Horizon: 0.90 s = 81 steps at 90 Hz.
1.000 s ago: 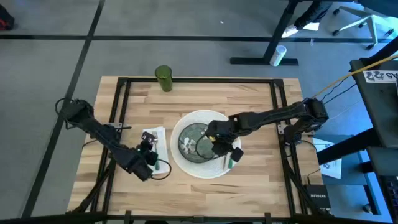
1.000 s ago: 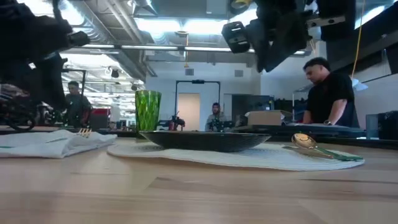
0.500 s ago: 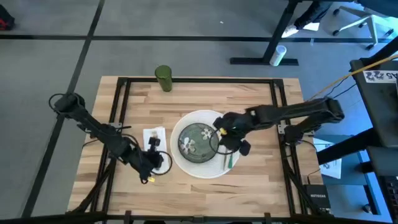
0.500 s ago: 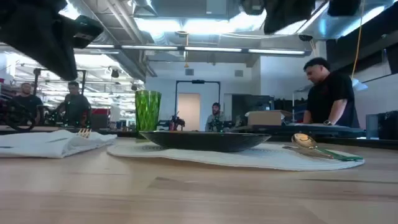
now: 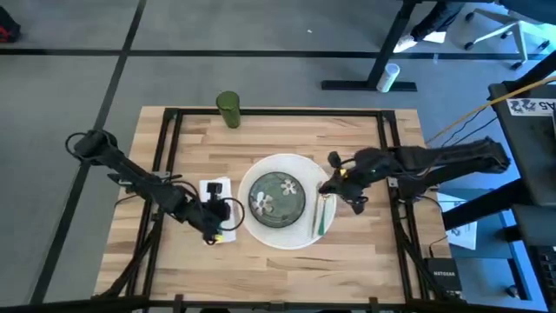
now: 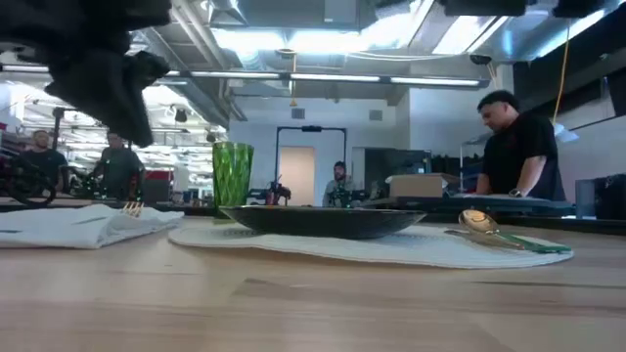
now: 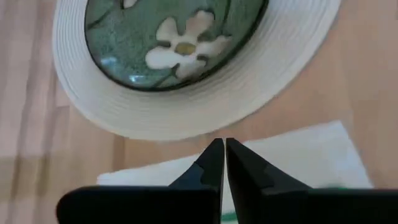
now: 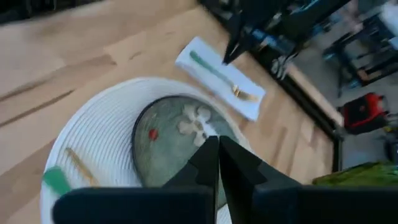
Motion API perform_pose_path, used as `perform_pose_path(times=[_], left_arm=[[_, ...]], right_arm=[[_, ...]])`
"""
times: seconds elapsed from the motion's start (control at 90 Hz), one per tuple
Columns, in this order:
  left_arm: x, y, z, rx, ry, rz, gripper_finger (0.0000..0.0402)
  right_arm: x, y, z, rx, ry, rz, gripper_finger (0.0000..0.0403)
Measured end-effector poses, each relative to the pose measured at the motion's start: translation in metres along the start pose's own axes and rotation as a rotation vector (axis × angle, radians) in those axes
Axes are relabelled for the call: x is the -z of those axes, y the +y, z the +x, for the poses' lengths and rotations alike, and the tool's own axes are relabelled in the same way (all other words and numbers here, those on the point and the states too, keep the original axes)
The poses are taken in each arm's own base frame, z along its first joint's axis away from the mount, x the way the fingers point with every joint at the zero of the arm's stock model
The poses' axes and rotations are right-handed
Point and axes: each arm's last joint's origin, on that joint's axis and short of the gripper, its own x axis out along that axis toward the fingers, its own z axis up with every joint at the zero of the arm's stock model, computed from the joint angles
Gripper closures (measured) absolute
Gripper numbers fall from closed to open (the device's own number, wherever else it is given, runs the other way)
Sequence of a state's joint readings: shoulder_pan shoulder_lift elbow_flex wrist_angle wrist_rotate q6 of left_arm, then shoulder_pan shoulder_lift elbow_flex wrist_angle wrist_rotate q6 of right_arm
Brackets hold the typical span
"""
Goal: Set table place
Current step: Adjust the white table napkin
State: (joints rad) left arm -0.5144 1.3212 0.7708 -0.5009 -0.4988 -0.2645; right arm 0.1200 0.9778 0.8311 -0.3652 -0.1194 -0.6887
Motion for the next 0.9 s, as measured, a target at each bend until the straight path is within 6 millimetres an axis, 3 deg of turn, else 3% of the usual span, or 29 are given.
perform_pose_path(times=[0.222,0.456,0.711,0.9], left_arm=[[-0.013,-0.004,-0.001,0.152,-0.102,-0.011,0.0401],[0.001,-0.006,0.008,0.183,-0.084,-0.034,0.0401],[0.006,-0.012,0.018,0.323,-0.28,-0.033,0.0401],[0.019,0.0,0.015,0.39,-0.376,-0.076,0.0401]], right_arm=[[0.016,0.012,-0.004,0.109,-0.056,-0.01,0.0403],[0.03,0.023,0.0,0.145,-0.096,-0.014,0.0403],[0.042,0.032,0.003,0.163,-0.123,-0.021,0.0403],[0.047,0.037,-0.002,0.178,-0.15,-0.025,0.0403]])
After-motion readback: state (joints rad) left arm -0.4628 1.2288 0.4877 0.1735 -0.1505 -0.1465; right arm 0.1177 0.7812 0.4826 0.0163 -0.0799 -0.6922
